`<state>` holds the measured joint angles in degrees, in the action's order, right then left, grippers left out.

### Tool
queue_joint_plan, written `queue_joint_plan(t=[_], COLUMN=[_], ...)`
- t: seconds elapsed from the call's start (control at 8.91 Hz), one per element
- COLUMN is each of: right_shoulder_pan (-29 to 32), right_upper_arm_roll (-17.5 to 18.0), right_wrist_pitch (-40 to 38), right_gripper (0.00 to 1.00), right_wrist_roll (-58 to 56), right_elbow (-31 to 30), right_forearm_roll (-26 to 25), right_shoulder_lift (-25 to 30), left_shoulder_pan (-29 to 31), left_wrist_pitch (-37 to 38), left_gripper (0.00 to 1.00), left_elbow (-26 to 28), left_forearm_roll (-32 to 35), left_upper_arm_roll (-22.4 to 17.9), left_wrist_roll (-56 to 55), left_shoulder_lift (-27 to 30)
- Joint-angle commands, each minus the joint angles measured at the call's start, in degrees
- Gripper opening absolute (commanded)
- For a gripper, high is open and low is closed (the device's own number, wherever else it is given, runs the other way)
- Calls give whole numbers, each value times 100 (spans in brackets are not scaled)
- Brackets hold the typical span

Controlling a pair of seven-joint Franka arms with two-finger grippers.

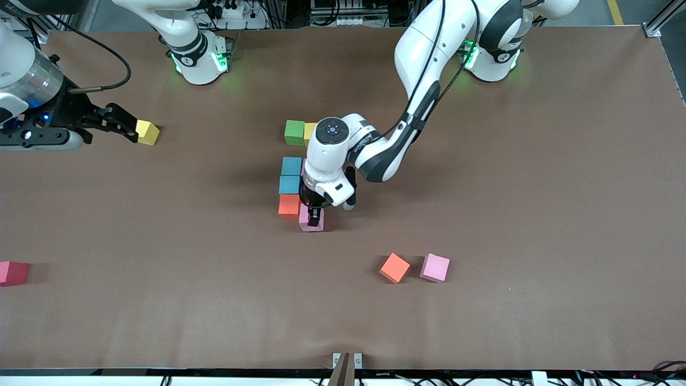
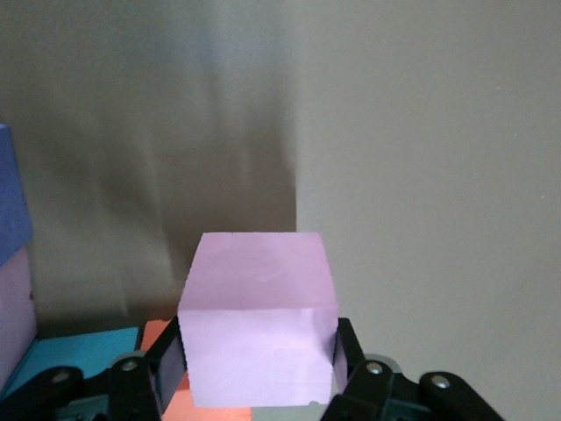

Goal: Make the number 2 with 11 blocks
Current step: 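Open the left gripper and raise it from the pink cube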

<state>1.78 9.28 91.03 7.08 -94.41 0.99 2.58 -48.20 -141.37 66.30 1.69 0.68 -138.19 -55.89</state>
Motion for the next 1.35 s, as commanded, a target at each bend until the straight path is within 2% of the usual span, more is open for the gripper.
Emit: queue_joint_plan(t=[0.0, 0.56, 0.9, 1.23], right_shoulder_pan=[32, 32, 32, 32], right_upper_arm_roll=[13, 13, 13, 13], right_wrist_pitch=[-67, -67, -67, -67], right_gripper=[100, 100, 100, 100], right_wrist_roll=[-5, 3, -5, 3], right_elbow=[72, 98, 98, 98], right_forearm_roll=[15, 24, 24, 15], right_shoulder_lift=[6, 6, 6, 6], left_shoulder_pan=[-23, -5, 74, 512], left_wrist_pitch=[180, 268, 768, 1006], left_gripper=[73, 73, 73, 73], left_elbow=[76, 94, 94, 94], left_forearm_roll=[-55, -55, -64, -55], left_upper_arm_roll=[64, 152, 143, 143], left_wrist_roll=[135, 135, 196, 616], left_shoulder_lift=[123, 131, 377, 448])
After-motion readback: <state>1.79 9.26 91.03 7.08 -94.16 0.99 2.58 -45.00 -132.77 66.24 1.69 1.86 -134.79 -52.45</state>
